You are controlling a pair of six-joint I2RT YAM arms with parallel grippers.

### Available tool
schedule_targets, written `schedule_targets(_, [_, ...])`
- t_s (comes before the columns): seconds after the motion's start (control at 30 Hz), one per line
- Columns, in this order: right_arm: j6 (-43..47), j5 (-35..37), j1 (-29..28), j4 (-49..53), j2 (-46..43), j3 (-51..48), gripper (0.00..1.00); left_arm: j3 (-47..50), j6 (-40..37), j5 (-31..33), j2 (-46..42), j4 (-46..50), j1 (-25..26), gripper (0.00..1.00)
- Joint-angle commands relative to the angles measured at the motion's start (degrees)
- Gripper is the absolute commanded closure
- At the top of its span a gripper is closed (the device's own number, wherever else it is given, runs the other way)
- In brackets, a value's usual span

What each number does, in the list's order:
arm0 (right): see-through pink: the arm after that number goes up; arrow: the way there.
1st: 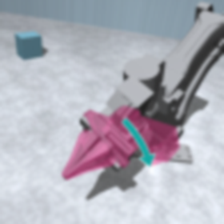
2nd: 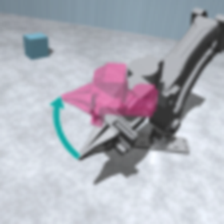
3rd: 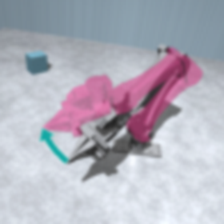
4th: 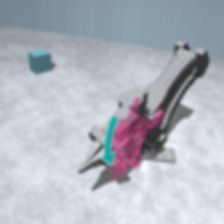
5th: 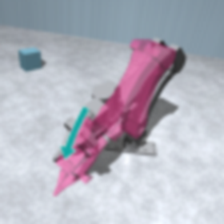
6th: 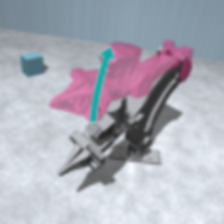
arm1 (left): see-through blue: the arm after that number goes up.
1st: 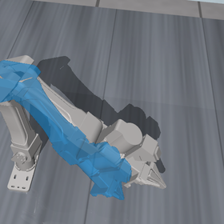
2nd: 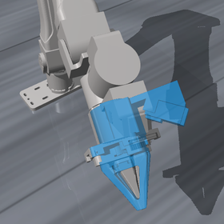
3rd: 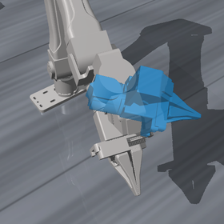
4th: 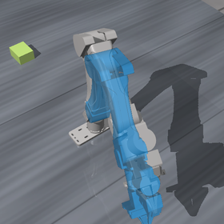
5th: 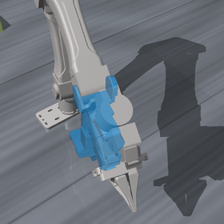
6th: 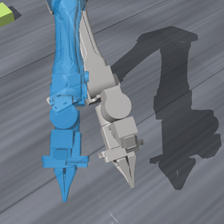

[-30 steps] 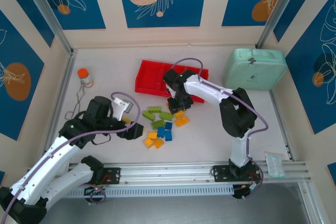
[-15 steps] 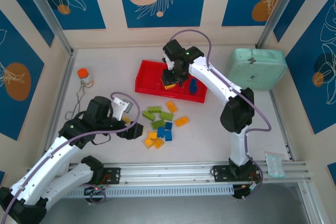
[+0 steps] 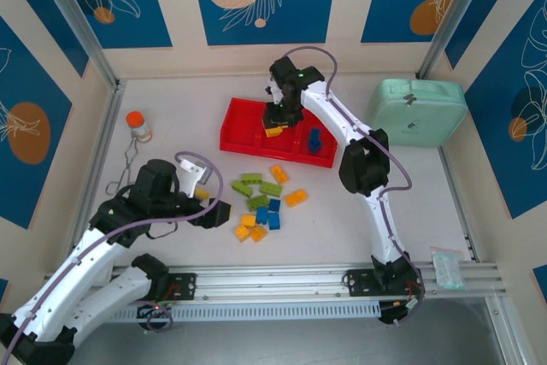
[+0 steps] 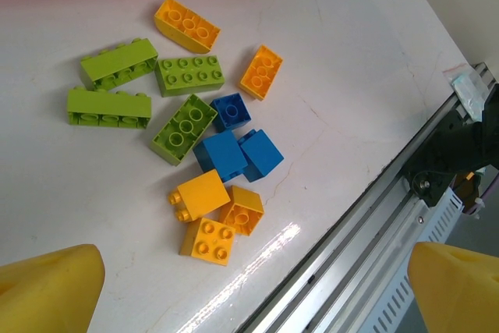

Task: Sort the legos into containers by color
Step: Place the lego in the container.

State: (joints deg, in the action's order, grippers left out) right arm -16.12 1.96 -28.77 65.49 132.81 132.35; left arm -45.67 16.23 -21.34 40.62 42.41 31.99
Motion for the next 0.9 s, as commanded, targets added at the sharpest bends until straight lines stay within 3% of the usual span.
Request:
schedule_targets(0.0, [-0.8, -4.8, 1.2, 0.9, 2.3, 3.3, 0.61, -0.4, 0.2, 0.8, -0.8, -0.1, -0.3, 0.01])
schedule_targets(0.37, [-0.8, -7.0, 2.5, -1.3, 5.2, 0.8, 0.54, -0.4, 0.2, 0.9, -0.4, -0.1, -0.3, 0.01])
schedule_targets(0.63, [-2.0, -7.6, 2.3, -0.3, 4.6, 1.3, 0.31, -0.4, 0.4, 1.8, -0.2, 0.0, -0.3, 0.01])
schedule_targets(0.77, [-1.9, -5.5, 1.6, 3.5, 2.4, 2.1, 0.24, -0.5, 0.5, 1.8, 0.0, 0.1, -0.3, 0.00])
schedule_targets(0.87, [-2.8, -1.5, 0.8, 6.5, -0.8, 1.0, 0.14, -0.3, 0.4, 2.0, -0.3, 0.0, -0.3, 0.01])
